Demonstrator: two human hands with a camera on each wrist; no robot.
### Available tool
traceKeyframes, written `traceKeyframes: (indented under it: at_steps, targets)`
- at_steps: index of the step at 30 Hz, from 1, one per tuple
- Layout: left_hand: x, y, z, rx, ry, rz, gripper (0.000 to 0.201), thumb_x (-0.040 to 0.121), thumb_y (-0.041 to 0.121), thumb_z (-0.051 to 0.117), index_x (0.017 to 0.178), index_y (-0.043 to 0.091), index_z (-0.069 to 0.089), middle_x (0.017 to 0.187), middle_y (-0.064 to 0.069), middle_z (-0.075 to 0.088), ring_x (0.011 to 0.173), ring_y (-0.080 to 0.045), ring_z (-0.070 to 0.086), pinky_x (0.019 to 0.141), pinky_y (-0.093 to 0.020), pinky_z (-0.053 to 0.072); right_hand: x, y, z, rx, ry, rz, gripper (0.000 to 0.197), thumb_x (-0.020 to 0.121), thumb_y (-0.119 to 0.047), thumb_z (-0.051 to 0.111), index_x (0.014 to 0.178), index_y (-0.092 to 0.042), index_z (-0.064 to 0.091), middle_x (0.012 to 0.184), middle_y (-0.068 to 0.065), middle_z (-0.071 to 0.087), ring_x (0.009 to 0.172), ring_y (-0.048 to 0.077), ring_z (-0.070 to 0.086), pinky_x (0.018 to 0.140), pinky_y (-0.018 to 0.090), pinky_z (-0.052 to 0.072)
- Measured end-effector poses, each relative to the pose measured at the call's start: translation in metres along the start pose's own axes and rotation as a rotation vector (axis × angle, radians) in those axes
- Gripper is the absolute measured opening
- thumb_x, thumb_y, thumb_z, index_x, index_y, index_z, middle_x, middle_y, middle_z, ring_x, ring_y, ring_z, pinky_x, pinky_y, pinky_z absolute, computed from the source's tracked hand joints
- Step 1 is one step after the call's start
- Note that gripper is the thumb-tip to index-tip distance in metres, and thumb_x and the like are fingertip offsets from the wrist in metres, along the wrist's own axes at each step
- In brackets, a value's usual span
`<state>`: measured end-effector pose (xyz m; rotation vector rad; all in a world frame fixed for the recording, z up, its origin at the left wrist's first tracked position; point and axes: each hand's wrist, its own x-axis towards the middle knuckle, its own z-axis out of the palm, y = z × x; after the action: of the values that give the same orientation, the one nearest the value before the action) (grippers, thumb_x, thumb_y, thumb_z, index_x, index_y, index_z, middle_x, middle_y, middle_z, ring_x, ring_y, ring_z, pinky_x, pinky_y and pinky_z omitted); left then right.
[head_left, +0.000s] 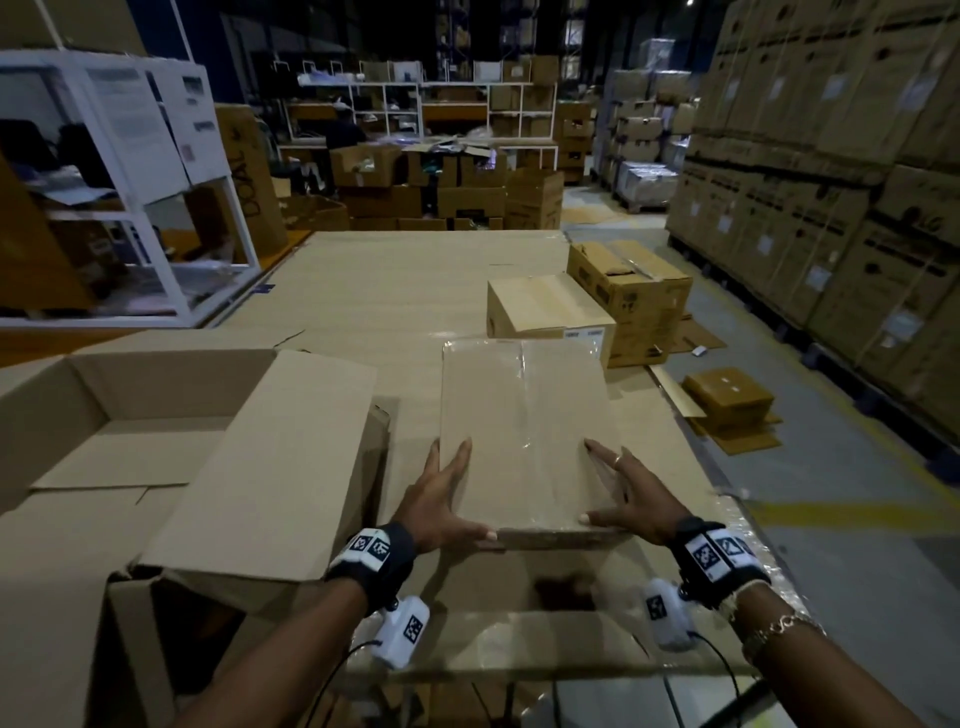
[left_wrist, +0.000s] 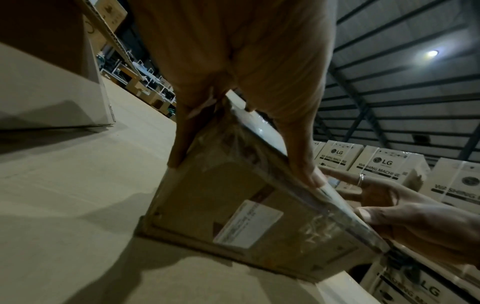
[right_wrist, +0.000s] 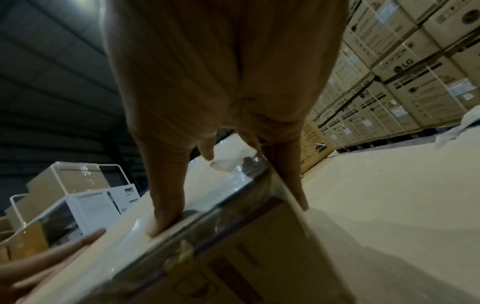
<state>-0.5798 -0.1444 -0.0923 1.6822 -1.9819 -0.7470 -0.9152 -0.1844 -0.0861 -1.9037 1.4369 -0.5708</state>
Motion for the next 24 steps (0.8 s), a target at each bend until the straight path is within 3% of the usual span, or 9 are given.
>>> traceKeyframes:
  at_steps: [1, 5, 9, 13, 15, 17, 20, 22, 24]
  targets:
    - [-0.002, -0.001, 0.002, 0.011, 0.019, 0.035, 0.134, 0.061, 0.053, 0.091, 0.158, 0.046, -0.001, 0.166, -0.003, -0.022, 0.148, -0.031, 0.032, 0.111, -0.034, 0.040, -0.006, 0.001, 0.002, 0.012, 0.018, -0.029, 0.113, 0.066, -0.033, 0.092, 0.155, -0.045, 0.023, 0.160, 0.001, 0.023, 0.148, 0.024, 0.025, 0.117, 0.033, 0.028]
    - [-0.016, -0.008, 0.016, 0.023, 0.118, 0.138, 0.128, 0.071, 0.040, 0.090, 0.158, 0.045, -0.004, 0.163, 0.000, -0.030, 0.145, -0.026, 0.039, 0.102, -0.018, 0.039, -0.029, 0.007, 0.016, 0.048, 0.099, -0.159, 0.112, 0.068, -0.033, 0.090, 0.152, -0.056, 0.019, 0.163, -0.005, 0.013, 0.150, 0.023, 0.022, 0.116, 0.054, 0.037]
    - [-0.035, -0.009, 0.035, 0.070, 0.212, 0.176, 0.131, 0.073, 0.036, 0.089, 0.157, 0.046, -0.010, 0.162, 0.001, -0.036, 0.122, -0.028, 0.062, 0.091, -0.023, 0.055, -0.053, 0.011, 0.040, -0.071, 0.227, -0.204, 0.105, 0.072, -0.031, 0.088, 0.151, -0.055, 0.024, 0.166, -0.005, -0.001, 0.150, 0.023, 0.025, 0.112, 0.049, 0.043]
    - [-0.058, -0.004, 0.054, 0.037, 0.259, 0.160, 0.123, 0.078, 0.026, 0.085, 0.156, 0.050, -0.007, 0.162, 0.000, -0.036, 0.110, -0.029, 0.068, 0.083, -0.027, 0.061, -0.072, 0.015, 0.064, -0.168, 0.328, -0.206, 0.103, 0.076, -0.030, 0.084, 0.153, -0.054, 0.020, 0.166, 0.000, -0.013, 0.148, 0.026, 0.028, 0.113, 0.040, 0.042]
    - [-0.069, -0.002, 0.063, 0.039, 0.284, 0.136, 0.122, 0.079, 0.018, 0.084, 0.155, 0.054, -0.004, 0.160, 0.003, -0.039, 0.101, -0.023, 0.071, 0.080, -0.024, 0.061, -0.082, 0.015, 0.075, -0.155, 0.347, -0.180, 0.103, 0.080, -0.030, 0.080, 0.154, -0.054, 0.013, 0.165, -0.003, -0.021, 0.150, 0.030, 0.020, 0.110, 0.043, 0.044]
    - [-0.080, -0.002, 0.071, 0.042, 0.304, 0.129, 0.120, 0.080, 0.013, 0.083, 0.154, 0.057, -0.001, 0.160, 0.004, -0.039, 0.093, -0.018, 0.071, 0.078, -0.022, 0.061, -0.090, 0.015, 0.084, -0.099, 0.384, -0.134, 0.113, 0.079, -0.023, 0.081, 0.155, -0.051, 0.003, 0.166, -0.003, -0.015, 0.151, 0.032, 0.017, 0.110, 0.049, 0.044]
    - [-0.096, -0.005, 0.080, -0.006, 0.314, 0.160, 0.114, 0.082, 0.008, 0.079, 0.153, 0.058, 0.007, 0.167, -0.004, -0.024, 0.114, -0.022, 0.064, 0.085, -0.006, 0.050, -0.097, 0.015, 0.091, 0.058, 0.471, -0.103, 0.131, 0.072, -0.014, 0.087, 0.155, -0.048, -0.008, 0.167, 0.000, 0.008, 0.151, 0.026, 0.020, 0.119, 0.048, 0.031]
    - [-0.105, -0.007, 0.086, -0.077, 0.322, 0.184, 0.108, 0.083, 0.007, 0.079, 0.153, 0.058, 0.014, 0.168, -0.002, -0.019, 0.135, -0.018, 0.045, 0.092, 0.001, 0.041, -0.101, 0.013, 0.095, 0.159, 0.473, -0.074, 0.134, 0.070, -0.027, 0.089, 0.152, -0.051, -0.014, 0.165, 0.000, 0.014, 0.148, 0.021, 0.024, 0.120, 0.043, 0.029]
    - [-0.109, -0.007, 0.091, -0.153, 0.340, 0.205, 0.102, 0.083, 0.008, 0.079, 0.153, 0.055, 0.022, 0.169, -0.001, -0.014, 0.143, -0.015, 0.029, 0.101, -0.003, 0.038, -0.103, 0.010, 0.099, 0.249, 0.473, -0.061, 0.130, 0.070, -0.043, 0.086, 0.151, -0.052, -0.015, 0.165, -0.003, 0.013, 0.148, 0.020, 0.025, 0.119, 0.047, 0.031]
